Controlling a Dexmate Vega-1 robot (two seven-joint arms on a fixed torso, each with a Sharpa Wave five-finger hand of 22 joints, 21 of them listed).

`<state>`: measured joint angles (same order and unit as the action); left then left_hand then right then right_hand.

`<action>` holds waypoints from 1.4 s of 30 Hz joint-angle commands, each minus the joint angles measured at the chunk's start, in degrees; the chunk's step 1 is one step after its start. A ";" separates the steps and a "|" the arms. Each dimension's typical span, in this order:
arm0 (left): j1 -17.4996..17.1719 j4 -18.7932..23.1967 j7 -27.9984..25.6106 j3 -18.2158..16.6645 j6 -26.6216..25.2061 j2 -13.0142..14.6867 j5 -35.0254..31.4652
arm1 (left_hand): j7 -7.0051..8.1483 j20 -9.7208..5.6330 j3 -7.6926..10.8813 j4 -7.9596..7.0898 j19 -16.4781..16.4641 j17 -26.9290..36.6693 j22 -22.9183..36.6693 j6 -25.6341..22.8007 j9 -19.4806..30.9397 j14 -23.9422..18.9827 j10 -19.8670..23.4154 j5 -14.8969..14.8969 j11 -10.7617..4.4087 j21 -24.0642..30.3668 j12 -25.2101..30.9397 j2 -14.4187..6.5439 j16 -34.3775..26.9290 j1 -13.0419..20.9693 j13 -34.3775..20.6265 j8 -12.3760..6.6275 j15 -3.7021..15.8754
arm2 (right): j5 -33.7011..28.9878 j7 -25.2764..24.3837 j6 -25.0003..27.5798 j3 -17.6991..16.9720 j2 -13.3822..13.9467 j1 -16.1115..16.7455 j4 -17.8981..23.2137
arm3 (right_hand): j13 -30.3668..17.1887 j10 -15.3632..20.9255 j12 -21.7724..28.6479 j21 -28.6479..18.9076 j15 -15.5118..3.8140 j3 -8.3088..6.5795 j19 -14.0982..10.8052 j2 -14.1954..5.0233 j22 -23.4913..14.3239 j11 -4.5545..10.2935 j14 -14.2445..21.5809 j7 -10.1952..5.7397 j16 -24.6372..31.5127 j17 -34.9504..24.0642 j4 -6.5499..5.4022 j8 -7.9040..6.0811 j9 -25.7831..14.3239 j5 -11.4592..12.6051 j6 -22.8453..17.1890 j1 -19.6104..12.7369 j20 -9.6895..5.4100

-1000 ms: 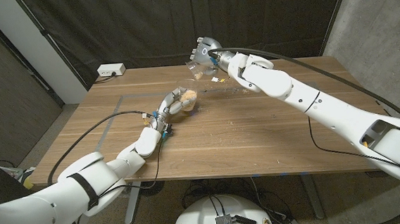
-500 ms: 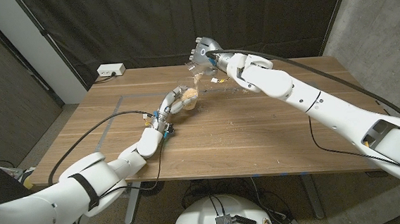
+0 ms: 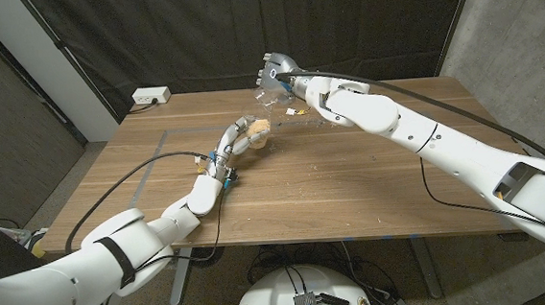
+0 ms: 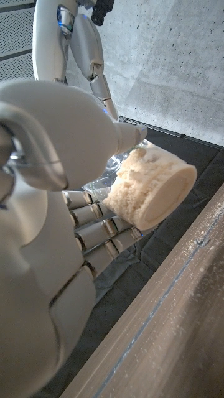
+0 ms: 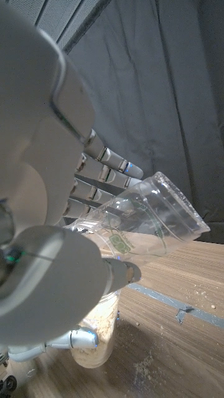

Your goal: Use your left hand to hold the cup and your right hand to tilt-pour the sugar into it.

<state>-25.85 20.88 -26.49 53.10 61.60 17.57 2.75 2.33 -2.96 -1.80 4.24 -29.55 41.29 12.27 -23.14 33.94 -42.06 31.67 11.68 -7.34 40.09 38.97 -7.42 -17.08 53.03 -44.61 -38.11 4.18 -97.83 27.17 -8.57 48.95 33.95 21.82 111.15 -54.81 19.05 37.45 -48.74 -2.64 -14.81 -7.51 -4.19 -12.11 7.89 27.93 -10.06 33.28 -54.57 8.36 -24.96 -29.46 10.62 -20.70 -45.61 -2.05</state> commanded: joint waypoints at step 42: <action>3.13 5.51 -14.10 0.42 12.45 4.44 -11.39 | -0.93 -4.96 -0.44 -0.35 0.24 0.57 0.10 -1.03 0.09 -0.41 0.69 0.14 0.88 0.91 -0.11 0.27 -0.15 -0.53 -0.52 -0.06 4.60 | 24.36 11.88 18.63 -19.44 1.49 7.82 5.77 | 0.05 1.56 -0.82 -1.34 -10.61 -0.43 -1.87 -1.10 -0.07 -0.48 0.84 -1.30 0.12 -1.54 -0.19 -0.75 -0.85 -0.51 -5.28 0.17 -2.57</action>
<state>-23.04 22.22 -36.77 55.54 70.75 19.86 -4.38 1.53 -2.96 -2.04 4.02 -29.56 41.56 12.27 -23.96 33.87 -42.28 32.20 11.68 -7.04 40.58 38.96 -7.18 -17.08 52.80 -45.01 -37.78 4.40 -77.63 38.51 4.77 32.42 34.53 27.43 115.80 -54.58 19.88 36.57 -49.84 -2.89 -14.80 -8.90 -4.82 -12.05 7.49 28.19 -9.02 33.26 -55.86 8.36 -25.46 -30.14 10.18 -23.15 -45.28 -2.16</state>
